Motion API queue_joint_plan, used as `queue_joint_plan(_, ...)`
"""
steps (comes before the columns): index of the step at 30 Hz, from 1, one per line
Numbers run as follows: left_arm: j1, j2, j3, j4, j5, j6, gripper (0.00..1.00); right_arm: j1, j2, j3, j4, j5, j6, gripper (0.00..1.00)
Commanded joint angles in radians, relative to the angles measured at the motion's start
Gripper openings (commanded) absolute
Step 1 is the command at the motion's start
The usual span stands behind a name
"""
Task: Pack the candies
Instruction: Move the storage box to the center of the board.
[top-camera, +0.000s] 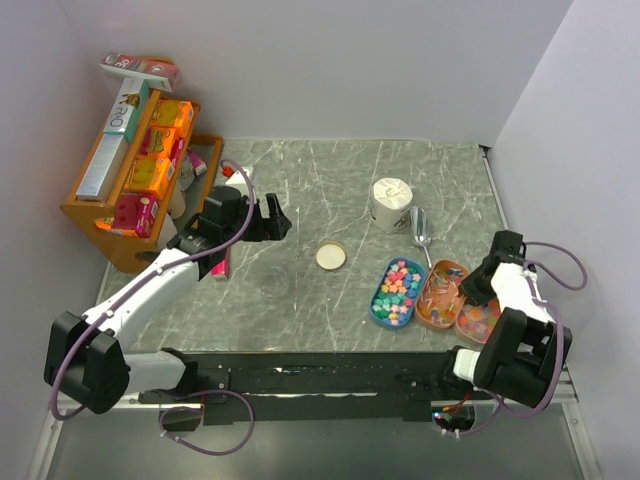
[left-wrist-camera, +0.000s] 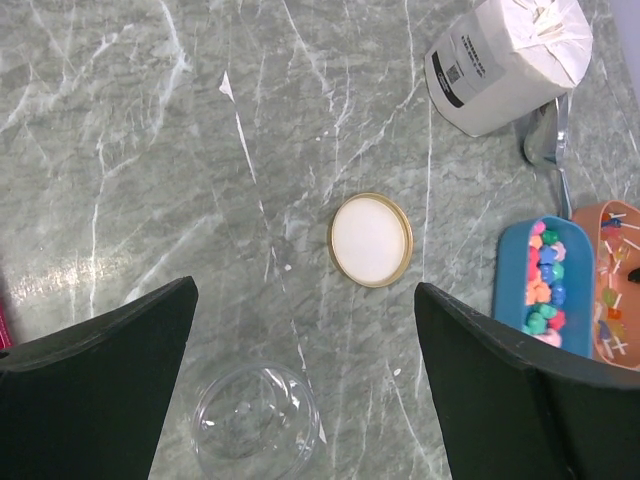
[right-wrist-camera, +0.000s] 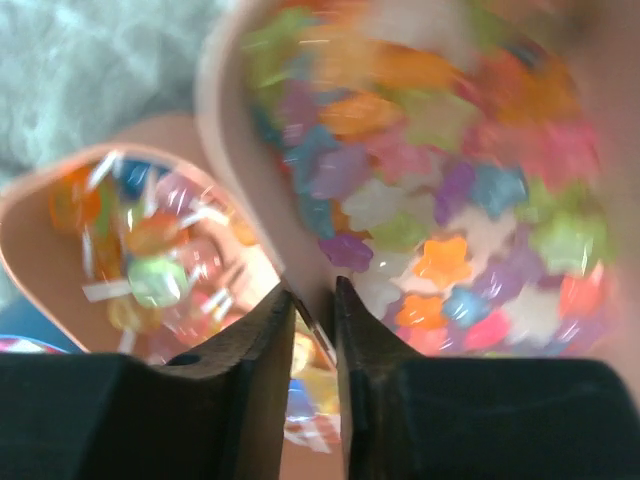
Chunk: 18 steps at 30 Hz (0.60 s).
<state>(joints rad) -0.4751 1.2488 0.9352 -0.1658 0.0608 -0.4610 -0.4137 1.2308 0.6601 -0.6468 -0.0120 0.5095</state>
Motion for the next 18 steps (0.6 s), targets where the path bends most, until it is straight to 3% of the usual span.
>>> queue_joint_plan(1,-0.003,-0.057,-0.025,0.042,-0.015,-0.018,0.96,0.073,0.036,0.007,0.012,-0.045,0.040,0.23)
queue_joint_plan(9,-0.003,-0.077,-0.056,0.031,-0.019,-0.018,0.96,0.291,0.076,0.039,0.029,-0.002,0.096,0.18)
queue_joint_plan(18,-0.003,-0.077,-0.070,0.032,-0.009,-0.027,0.96,0.409,0.134,0.067,0.101,-0.034,0.008,0.05)
